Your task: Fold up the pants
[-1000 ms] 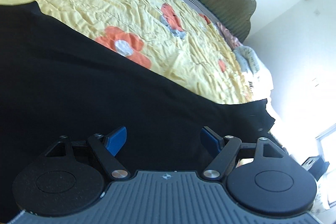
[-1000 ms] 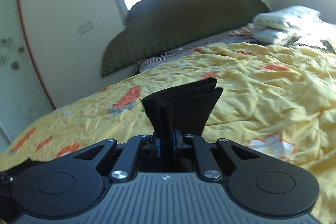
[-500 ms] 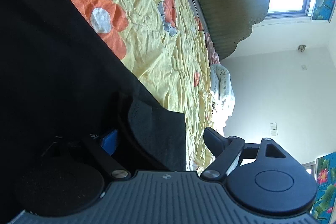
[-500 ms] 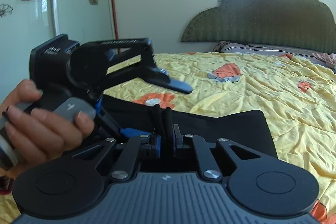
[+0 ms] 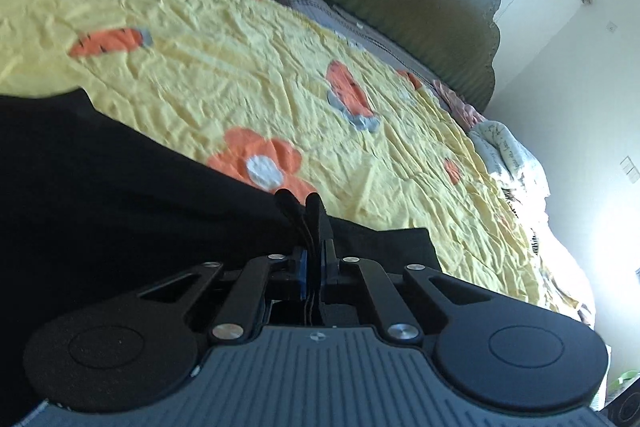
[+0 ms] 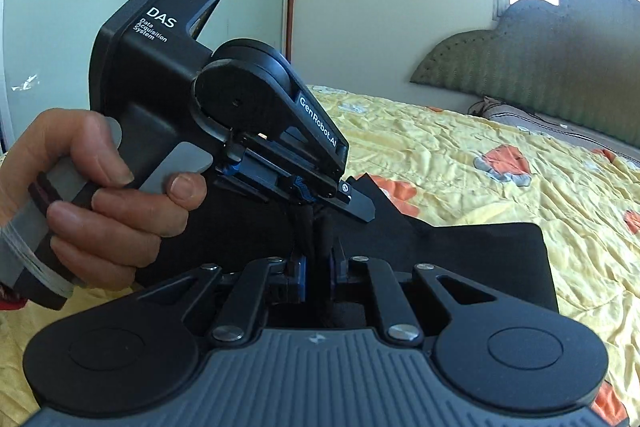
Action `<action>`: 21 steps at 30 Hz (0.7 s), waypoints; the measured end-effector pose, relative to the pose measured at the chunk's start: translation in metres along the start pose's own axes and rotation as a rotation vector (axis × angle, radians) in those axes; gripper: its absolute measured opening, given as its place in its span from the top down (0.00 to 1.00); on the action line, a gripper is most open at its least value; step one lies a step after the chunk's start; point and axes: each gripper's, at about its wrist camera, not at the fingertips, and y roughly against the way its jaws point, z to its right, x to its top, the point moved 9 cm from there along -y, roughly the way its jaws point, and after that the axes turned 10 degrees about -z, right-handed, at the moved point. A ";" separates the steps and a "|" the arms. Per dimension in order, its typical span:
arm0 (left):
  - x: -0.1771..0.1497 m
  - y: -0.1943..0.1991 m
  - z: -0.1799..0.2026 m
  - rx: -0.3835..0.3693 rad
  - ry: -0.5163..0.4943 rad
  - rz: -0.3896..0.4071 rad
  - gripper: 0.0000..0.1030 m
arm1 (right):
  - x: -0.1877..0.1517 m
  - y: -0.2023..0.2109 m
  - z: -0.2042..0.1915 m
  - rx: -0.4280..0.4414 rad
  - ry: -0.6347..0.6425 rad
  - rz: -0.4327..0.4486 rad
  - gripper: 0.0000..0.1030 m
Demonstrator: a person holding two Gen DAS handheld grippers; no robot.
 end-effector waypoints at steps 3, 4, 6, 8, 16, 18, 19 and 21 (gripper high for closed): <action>0.007 0.020 -0.011 0.074 -0.043 0.075 0.96 | 0.012 -0.006 -0.015 0.031 0.027 0.022 0.90; 0.009 0.025 -0.015 0.106 -0.063 0.097 0.96 | 0.017 -0.008 -0.020 0.039 0.040 0.031 0.90; 0.012 0.036 -0.023 0.184 -0.103 0.137 0.96 | 0.024 -0.014 -0.031 0.057 0.064 0.043 0.90; 0.012 0.038 -0.032 0.224 -0.114 0.143 0.96 | 0.028 -0.022 -0.042 0.092 0.077 0.037 0.90; 0.003 0.025 -0.070 0.288 -0.048 0.064 0.70 | 0.012 -0.059 -0.071 0.146 0.114 -0.090 0.77; 0.008 0.037 -0.076 0.343 -0.042 0.110 0.66 | 0.010 -0.057 -0.071 0.140 0.106 -0.104 0.54; 0.012 0.043 -0.078 0.377 -0.045 0.131 0.66 | 0.010 -0.052 -0.070 0.139 0.112 -0.098 0.43; 0.021 0.055 -0.082 0.423 -0.043 0.157 0.66 | 0.016 -0.034 -0.069 0.171 0.123 -0.057 0.42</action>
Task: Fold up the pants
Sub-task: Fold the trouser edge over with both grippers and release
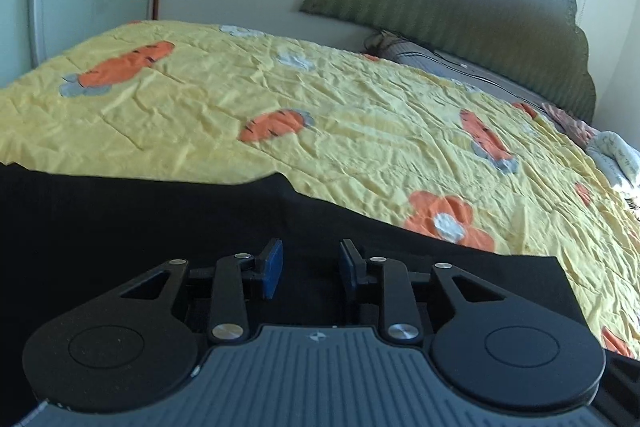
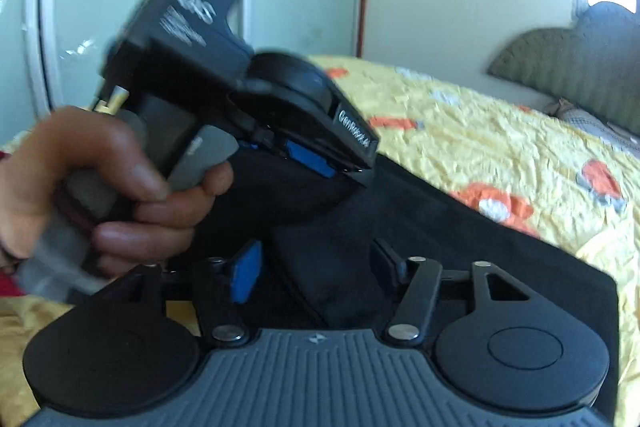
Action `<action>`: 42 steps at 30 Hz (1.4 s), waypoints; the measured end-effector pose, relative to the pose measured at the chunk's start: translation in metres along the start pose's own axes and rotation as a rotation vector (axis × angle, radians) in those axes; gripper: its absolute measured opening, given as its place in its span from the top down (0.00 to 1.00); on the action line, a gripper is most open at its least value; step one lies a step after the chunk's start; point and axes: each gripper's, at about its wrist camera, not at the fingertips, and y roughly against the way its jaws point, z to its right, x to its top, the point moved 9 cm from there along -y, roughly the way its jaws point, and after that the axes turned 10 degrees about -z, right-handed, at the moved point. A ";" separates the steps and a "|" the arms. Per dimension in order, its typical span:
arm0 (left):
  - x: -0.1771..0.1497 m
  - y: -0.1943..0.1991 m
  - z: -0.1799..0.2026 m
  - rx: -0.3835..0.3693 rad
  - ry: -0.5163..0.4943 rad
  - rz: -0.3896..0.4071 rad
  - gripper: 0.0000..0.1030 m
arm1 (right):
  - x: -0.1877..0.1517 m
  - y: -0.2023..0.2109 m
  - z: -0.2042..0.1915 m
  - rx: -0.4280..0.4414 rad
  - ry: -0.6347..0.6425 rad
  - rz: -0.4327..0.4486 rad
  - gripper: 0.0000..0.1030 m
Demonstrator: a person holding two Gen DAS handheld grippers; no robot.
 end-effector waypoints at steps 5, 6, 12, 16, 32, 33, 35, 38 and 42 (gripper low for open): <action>0.007 0.007 0.009 -0.023 -0.051 -0.023 0.64 | 0.001 0.041 0.036 -0.046 -0.105 0.070 0.42; 0.003 0.005 0.016 -0.024 -0.081 -0.042 0.62 | -0.006 0.042 0.047 -0.108 -0.123 0.048 0.42; -0.033 -0.016 0.037 0.081 -0.282 -0.071 0.42 | -0.063 0.032 0.099 -0.233 -0.258 -0.139 0.42; -0.021 -0.005 0.047 0.064 -0.271 -0.031 0.43 | -0.059 0.053 0.103 -0.219 -0.312 -0.096 0.41; -0.031 -0.014 0.053 0.086 -0.245 -0.025 0.29 | -0.030 0.012 0.141 -0.277 -0.371 -0.092 0.30; -0.035 -0.015 0.053 0.079 -0.241 -0.037 0.27 | -0.034 0.010 0.140 -0.273 -0.373 -0.102 0.30; -0.043 -0.018 0.050 0.079 -0.237 -0.022 0.22 | -0.043 0.003 0.139 -0.266 -0.376 -0.109 0.27; -0.048 -0.018 0.046 0.119 -0.225 0.030 0.08 | -0.045 0.001 0.132 -0.259 -0.336 -0.099 0.11; -0.045 -0.023 0.043 0.089 -0.197 0.008 0.03 | -0.044 -0.005 0.127 -0.245 -0.302 -0.117 0.00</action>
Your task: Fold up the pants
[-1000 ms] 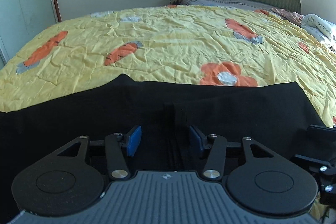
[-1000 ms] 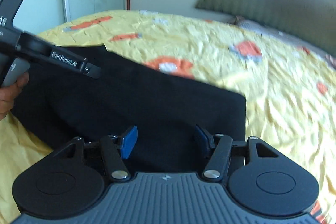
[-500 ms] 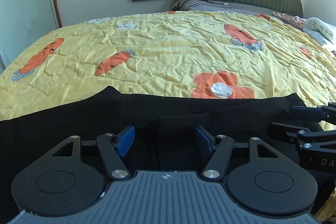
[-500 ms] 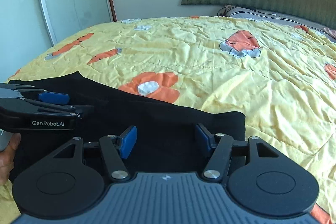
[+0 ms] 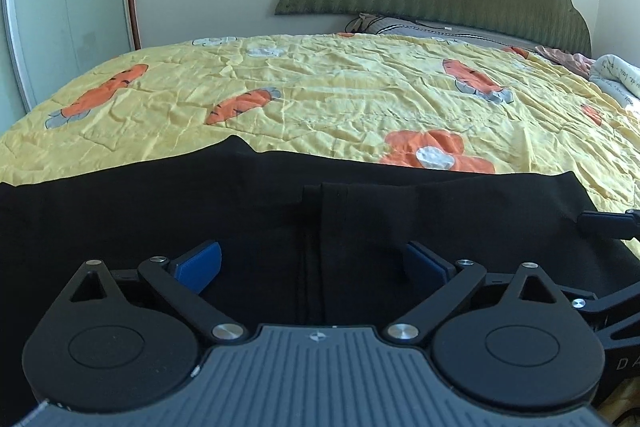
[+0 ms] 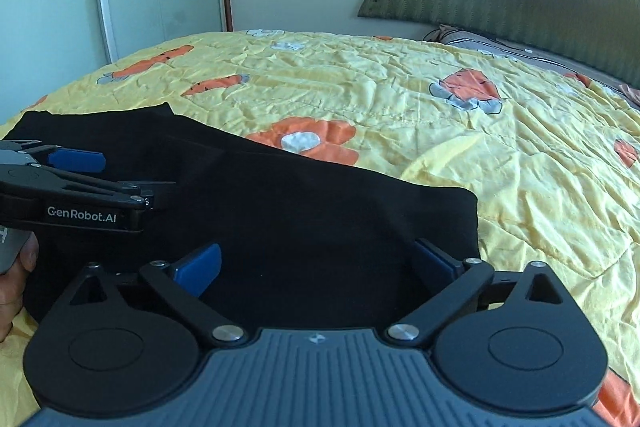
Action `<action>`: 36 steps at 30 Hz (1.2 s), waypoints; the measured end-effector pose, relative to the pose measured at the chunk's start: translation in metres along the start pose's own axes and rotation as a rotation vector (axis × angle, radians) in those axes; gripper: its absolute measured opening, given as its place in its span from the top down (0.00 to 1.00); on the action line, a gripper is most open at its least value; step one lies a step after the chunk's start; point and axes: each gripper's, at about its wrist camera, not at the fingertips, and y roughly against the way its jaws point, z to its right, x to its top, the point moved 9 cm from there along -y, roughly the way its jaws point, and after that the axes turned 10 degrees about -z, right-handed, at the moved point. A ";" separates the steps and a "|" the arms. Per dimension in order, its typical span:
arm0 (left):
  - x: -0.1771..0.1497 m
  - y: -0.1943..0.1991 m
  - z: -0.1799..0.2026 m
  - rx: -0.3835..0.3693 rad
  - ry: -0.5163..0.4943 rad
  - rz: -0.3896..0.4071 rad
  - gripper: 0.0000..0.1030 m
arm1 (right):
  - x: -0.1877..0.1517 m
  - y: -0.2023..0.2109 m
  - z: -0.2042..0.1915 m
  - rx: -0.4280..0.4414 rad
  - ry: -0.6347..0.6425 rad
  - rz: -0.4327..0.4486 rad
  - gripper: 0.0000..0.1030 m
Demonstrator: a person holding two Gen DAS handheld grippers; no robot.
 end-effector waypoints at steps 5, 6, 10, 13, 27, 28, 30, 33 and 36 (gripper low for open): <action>0.000 0.000 -0.001 -0.015 0.008 0.002 0.02 | 0.000 -0.001 0.000 0.010 -0.008 -0.001 0.00; -0.001 0.000 0.000 -0.012 0.005 0.001 0.02 | 0.000 -0.002 -0.001 0.010 -0.009 -0.001 0.00; -0.002 0.001 0.000 -0.007 0.004 0.004 0.02 | 0.000 -0.001 0.000 0.005 -0.007 -0.001 0.00; -0.002 0.001 0.000 -0.007 0.003 0.004 0.02 | 0.000 -0.001 0.000 0.001 -0.005 0.000 0.00; -0.003 0.003 0.000 0.006 0.007 0.009 0.00 | 0.001 -0.002 0.001 0.006 -0.007 -0.001 0.00; -0.003 0.003 0.000 0.002 0.010 0.011 0.00 | 0.000 -0.002 0.001 0.009 -0.012 -0.002 0.00; -0.003 0.003 -0.001 -0.004 0.016 0.010 0.00 | 0.000 -0.001 0.000 0.008 -0.012 -0.001 0.00; -0.003 0.003 0.000 0.001 0.011 0.008 0.00 | 0.000 -0.001 0.000 0.001 -0.010 -0.001 0.00; -0.003 0.003 0.000 -0.005 0.017 0.008 0.00 | 0.000 0.000 0.000 -0.001 -0.017 0.004 0.00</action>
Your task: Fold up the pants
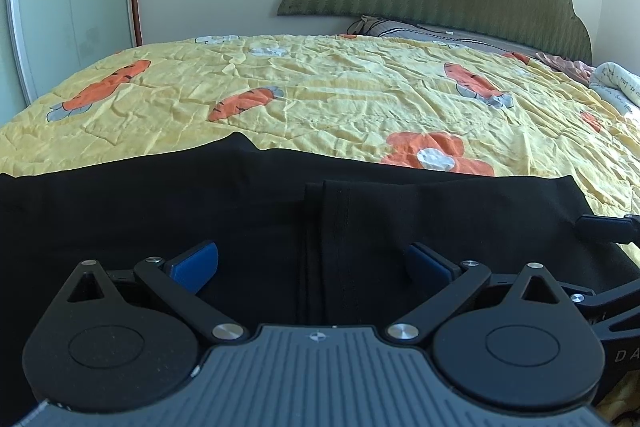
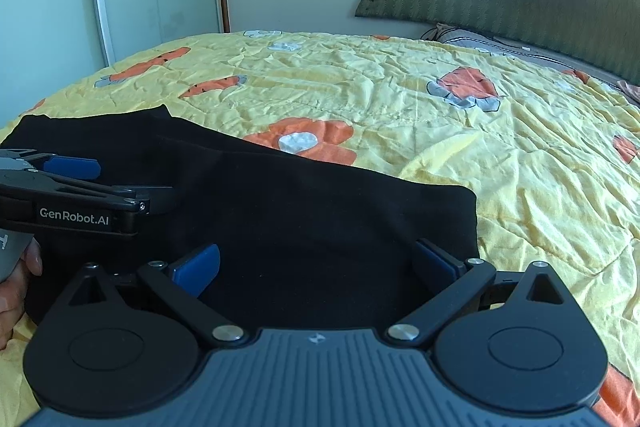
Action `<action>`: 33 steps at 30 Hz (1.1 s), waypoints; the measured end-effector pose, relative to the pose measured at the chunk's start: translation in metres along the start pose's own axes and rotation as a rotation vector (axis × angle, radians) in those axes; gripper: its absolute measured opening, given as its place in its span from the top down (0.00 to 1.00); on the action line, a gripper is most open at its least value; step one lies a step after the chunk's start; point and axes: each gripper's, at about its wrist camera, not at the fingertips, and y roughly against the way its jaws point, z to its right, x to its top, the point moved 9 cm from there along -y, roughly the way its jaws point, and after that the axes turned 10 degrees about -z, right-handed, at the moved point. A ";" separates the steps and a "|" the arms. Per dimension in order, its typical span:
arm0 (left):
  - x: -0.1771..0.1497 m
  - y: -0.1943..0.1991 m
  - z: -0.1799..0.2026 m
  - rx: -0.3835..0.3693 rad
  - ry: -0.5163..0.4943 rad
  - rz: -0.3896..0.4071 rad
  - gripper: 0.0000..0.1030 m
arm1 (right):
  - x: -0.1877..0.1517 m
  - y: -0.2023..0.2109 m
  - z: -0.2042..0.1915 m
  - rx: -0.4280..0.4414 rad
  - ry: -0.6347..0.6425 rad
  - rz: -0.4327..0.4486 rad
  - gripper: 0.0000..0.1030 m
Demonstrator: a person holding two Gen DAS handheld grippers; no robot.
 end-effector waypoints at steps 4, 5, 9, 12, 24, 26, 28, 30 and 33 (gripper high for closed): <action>0.000 0.000 0.000 0.001 -0.002 0.000 0.00 | 0.000 0.000 0.001 -0.007 -0.004 0.001 0.00; 0.000 0.000 -0.001 -0.001 0.000 0.000 0.00 | 0.000 -0.001 0.000 -0.006 -0.005 0.000 0.00; 0.000 0.000 -0.001 0.006 -0.005 -0.002 0.00 | 0.000 -0.001 -0.001 -0.004 -0.005 -0.004 0.00; 0.000 0.000 -0.001 0.002 -0.001 0.001 0.00 | -0.001 -0.001 0.000 -0.001 -0.008 -0.005 0.00; -0.009 0.025 -0.004 -0.051 0.005 -0.013 0.11 | -0.001 0.000 0.001 -0.011 0.006 -0.003 0.00; -0.016 0.029 0.000 -0.044 -0.035 -0.035 0.11 | -0.001 -0.001 0.002 -0.005 0.002 -0.004 0.00; -0.024 0.034 0.001 -0.011 -0.087 -0.018 0.12 | -0.002 0.000 0.001 -0.012 0.008 -0.005 0.00; -0.027 0.037 -0.002 -0.004 -0.092 -0.009 0.12 | -0.004 0.003 -0.002 -0.034 0.014 -0.010 0.00; -0.028 0.037 -0.009 -0.026 -0.058 -0.013 0.10 | -0.006 0.011 -0.004 -0.087 -0.007 0.001 0.00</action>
